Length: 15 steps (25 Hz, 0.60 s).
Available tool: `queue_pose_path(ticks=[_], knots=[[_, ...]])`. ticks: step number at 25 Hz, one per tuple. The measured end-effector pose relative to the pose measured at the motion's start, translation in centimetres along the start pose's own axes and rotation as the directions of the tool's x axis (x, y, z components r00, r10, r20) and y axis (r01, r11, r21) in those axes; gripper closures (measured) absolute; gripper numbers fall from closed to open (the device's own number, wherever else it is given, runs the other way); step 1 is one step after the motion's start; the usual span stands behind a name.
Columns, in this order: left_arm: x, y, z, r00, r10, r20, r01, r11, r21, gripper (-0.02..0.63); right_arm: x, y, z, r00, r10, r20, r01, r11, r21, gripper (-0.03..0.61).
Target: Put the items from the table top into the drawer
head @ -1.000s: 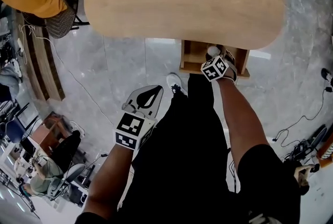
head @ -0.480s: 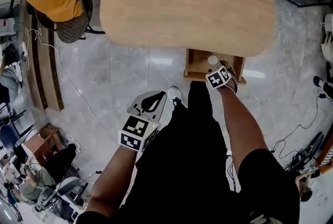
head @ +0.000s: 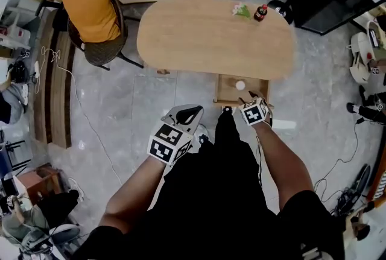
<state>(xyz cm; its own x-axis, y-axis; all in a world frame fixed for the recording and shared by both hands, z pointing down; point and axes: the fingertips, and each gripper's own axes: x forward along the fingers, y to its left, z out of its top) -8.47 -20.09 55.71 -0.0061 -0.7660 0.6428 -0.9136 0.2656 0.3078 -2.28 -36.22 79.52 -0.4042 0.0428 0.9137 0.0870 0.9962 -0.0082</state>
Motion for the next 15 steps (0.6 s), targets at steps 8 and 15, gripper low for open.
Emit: queue_pose_path(ticks=[8, 15], knots=[[-3.9, -4.8, 0.7, 0.992, -0.063, 0.111, 0.066, 0.998, -0.022, 0.612, -17.7, 4.6, 5.5, 0.912, 0.056, 0.407, -0.158, 0.962, 0.223, 0.575], [-6.3, -9.0, 2.7, 0.978, -0.056, 0.199, 0.050, 0.998, 0.036, 0.612, -28.9, 9.1, 7.1, 0.782, 0.191, 0.594, -0.303, 0.948, 0.094, 0.575]])
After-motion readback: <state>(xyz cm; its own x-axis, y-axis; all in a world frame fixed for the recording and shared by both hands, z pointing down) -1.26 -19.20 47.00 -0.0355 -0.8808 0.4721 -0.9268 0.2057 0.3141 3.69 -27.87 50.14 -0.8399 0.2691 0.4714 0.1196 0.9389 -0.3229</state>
